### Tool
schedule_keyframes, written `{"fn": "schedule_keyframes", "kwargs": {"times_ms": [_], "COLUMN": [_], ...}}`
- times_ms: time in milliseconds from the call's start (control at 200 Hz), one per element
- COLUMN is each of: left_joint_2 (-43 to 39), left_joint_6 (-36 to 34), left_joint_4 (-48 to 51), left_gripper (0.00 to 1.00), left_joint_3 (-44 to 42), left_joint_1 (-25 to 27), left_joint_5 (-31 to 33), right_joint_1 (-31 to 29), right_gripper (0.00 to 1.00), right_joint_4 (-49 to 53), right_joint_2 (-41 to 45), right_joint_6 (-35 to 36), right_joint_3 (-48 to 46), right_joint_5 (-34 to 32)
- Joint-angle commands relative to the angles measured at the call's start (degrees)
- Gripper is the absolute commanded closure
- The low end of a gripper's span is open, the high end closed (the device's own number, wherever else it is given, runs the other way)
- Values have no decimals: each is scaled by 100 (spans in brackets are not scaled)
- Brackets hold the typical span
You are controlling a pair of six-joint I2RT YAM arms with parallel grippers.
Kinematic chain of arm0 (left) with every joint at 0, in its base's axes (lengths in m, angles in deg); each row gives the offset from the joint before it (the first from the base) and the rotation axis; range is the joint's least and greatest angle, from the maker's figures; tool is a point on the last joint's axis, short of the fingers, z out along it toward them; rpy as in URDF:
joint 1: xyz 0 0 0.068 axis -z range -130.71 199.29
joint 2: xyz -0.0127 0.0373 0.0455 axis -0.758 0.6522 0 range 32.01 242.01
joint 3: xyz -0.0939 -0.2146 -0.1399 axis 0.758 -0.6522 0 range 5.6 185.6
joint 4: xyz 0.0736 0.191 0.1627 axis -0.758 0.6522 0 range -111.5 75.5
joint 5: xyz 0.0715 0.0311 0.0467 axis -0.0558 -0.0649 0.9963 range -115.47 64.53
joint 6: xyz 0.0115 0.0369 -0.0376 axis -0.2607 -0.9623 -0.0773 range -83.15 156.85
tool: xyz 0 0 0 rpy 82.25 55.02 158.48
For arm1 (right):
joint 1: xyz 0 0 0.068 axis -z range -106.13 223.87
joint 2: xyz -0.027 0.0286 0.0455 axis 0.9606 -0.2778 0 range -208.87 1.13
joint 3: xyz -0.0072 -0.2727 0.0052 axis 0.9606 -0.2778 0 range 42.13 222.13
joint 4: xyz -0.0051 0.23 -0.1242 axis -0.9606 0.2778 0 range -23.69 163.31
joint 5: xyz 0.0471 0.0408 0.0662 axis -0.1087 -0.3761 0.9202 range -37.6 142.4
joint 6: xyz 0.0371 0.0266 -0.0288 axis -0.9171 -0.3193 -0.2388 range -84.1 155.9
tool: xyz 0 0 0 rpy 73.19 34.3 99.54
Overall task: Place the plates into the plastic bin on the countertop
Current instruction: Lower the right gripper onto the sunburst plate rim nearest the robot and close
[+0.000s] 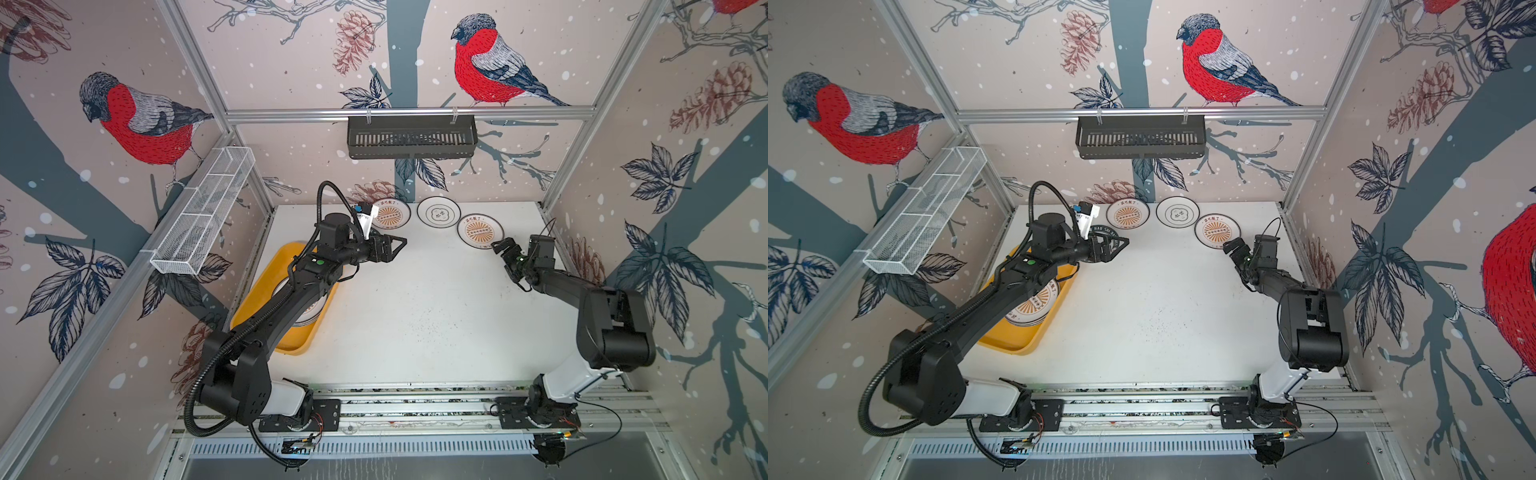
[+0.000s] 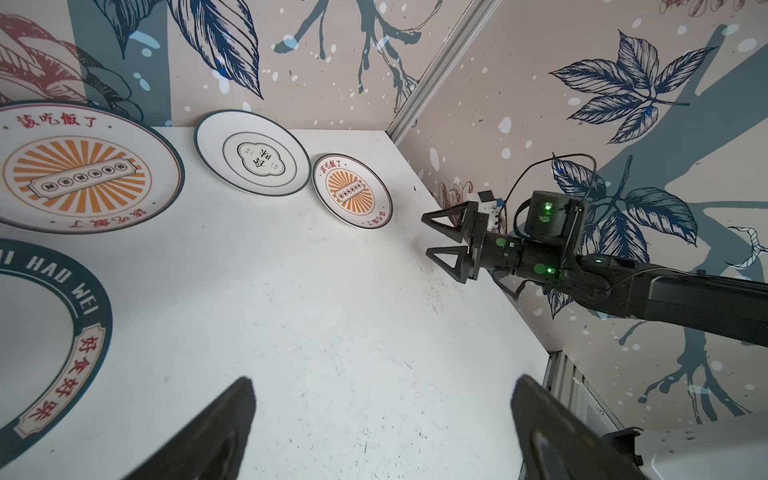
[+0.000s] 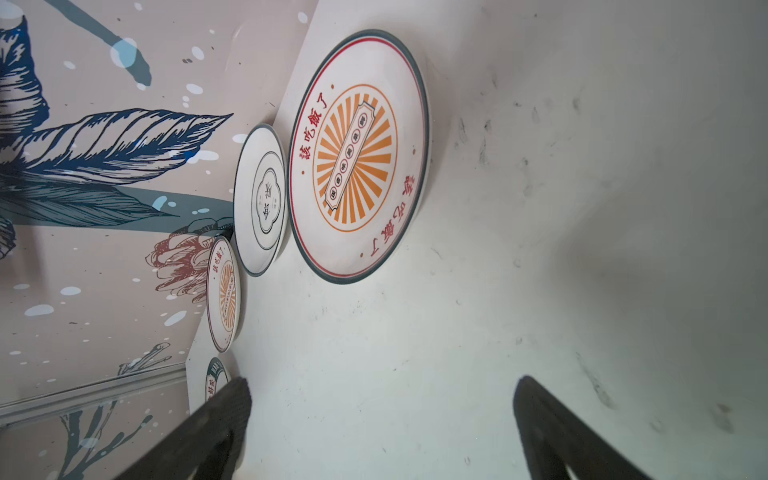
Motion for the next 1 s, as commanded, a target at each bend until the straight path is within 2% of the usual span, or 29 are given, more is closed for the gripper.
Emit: {"fn": "schedule_keyframes", "kwargs": {"times_ms": [0, 115, 205, 450, 630, 856, 996], "left_joint_2": [-83, -102, -132, -227, -194, -274, -352], "left_joint_6": [-159, -116, -73, -88, -88, -85, -111], "left_joint_4": [-99, -103, -119, -114, -105, -72, -84], "left_gripper": [4, 4, 4, 4, 4, 4, 4], "left_joint_3": [10, 15, 22, 3, 12, 39, 23], "left_joint_1": [15, 20, 24, 24, 20, 24, 23], "left_joint_5": [70, 23, -21, 20, 35, 25, 51], "right_joint_1": [-95, -257, -296, -371, -372, -373, -373], "right_gripper": [0, 1, 6, 8, 14, 28, 39], "right_joint_4": [-463, -276, -328, -683, -842, -1066, -1072], "right_joint_2": [-283, -636, -962, -1424, -1743, -2012, -2142], "right_joint_6": [-403, -512, -778, -1196, -1561, -2031, -2243], "right_joint_3": [177, 523, 687, 804, 973, 998, 1041], "right_joint_5": [45, -340, -304, -404, -346, -467, -507]}}
